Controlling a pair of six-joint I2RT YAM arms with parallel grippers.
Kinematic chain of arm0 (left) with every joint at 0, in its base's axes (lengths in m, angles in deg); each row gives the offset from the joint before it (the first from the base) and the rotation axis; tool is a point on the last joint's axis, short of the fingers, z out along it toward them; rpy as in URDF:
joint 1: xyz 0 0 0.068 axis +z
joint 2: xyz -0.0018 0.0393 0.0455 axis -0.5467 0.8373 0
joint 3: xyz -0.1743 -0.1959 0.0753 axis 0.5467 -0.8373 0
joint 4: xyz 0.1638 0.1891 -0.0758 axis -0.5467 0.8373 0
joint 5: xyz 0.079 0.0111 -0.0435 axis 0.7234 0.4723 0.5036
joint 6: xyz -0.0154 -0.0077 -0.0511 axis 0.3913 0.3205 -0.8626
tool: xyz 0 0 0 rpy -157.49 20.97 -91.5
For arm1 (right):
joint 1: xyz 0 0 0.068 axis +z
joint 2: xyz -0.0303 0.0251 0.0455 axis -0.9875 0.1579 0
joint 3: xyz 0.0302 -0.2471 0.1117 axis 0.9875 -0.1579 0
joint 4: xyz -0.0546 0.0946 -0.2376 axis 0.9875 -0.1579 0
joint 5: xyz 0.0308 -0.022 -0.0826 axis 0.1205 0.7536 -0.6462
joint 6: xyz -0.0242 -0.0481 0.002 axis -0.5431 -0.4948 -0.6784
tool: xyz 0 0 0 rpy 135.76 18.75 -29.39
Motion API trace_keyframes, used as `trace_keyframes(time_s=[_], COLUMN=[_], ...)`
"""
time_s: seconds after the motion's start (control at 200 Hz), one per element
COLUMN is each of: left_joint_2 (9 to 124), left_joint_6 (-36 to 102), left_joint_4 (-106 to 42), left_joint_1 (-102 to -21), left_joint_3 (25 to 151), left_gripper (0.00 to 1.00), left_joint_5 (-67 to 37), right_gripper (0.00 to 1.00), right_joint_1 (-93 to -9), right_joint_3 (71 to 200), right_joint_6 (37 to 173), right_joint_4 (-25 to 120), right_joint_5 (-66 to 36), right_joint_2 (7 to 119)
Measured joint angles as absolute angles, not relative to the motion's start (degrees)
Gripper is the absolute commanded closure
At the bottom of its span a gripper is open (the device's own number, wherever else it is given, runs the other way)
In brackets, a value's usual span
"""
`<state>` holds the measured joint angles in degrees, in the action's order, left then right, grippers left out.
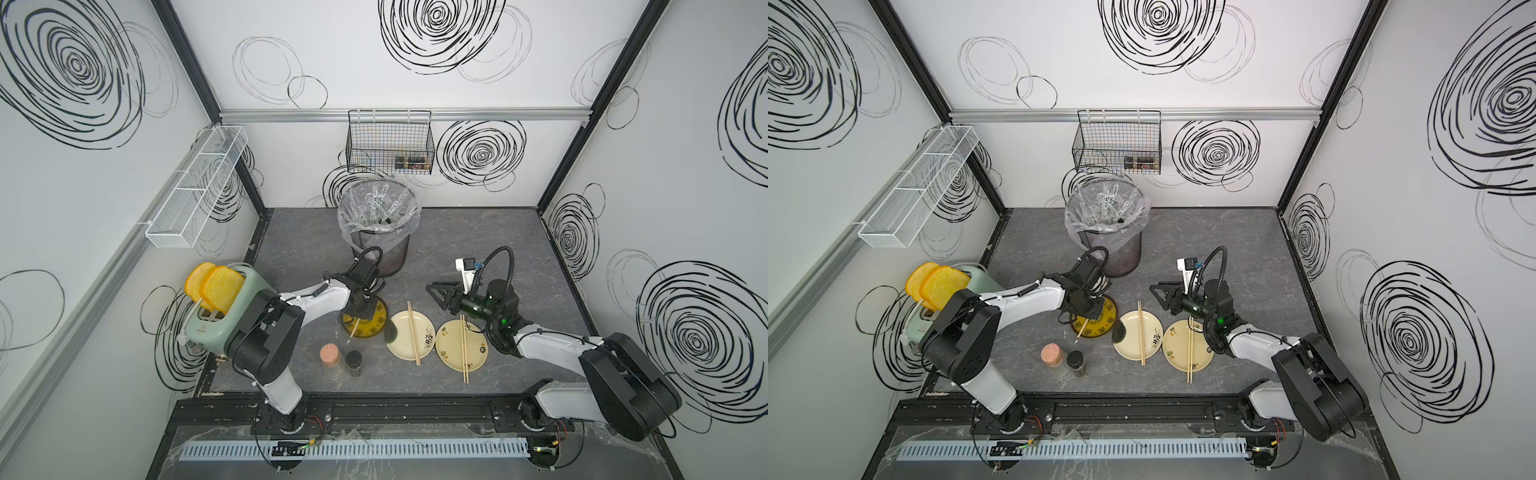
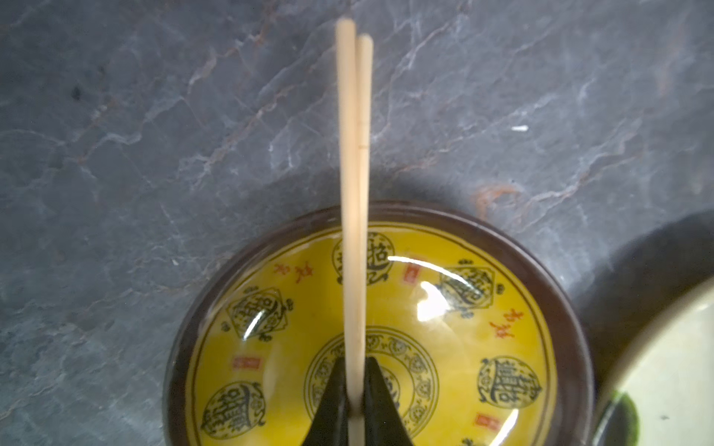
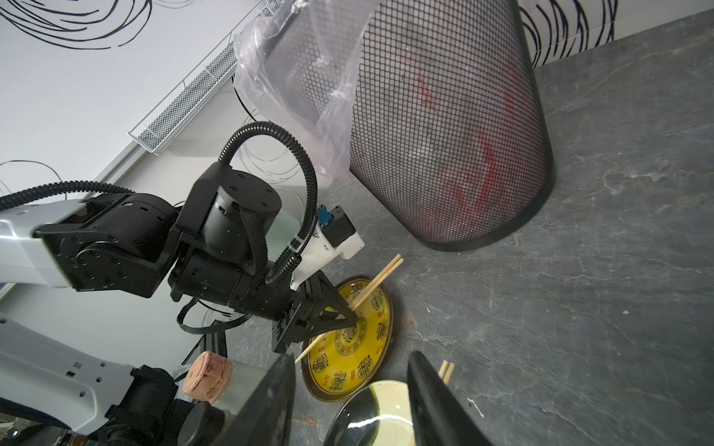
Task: Remove the packaging of disposable chopsticks
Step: Adjust the disposable chopsticks at the plate.
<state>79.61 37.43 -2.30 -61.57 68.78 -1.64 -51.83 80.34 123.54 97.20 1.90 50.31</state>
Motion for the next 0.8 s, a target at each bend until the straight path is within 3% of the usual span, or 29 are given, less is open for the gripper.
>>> trace_keyframes(time_s=[0.25, 0.435, 0.715, 0.801], left_joint_2=[78.8, 78.1, 78.1, 78.1], left_joint_6=[37.3, 37.3, 37.3, 37.5], left_joint_4=[-2.1, -1.6, -1.7, -1.7], left_joint_1=[-61.9, -62.1, -62.1, -62.1], left_joint_3=[67.3, 66.5, 66.5, 66.6], left_gripper=[0.85, 0.71, 0.68, 0.63], left_joint_5=[-2.0, -2.1, -2.2, -2.3], right_gripper=[0.50, 0.50, 0.50, 0.50], right_joint_1=[-51.8, -51.8, -51.8, -51.8], right_joint_3=[80.3, 80.3, 80.3, 80.3], right_joint_6=[123.5, 123.5, 123.5, 123.5], right_joint_4=[97.2, 97.2, 97.2, 97.2], right_joint_5=[1.9, 1.9, 1.9, 1.9], right_joint_2=[50.3, 50.3, 50.3, 50.3])
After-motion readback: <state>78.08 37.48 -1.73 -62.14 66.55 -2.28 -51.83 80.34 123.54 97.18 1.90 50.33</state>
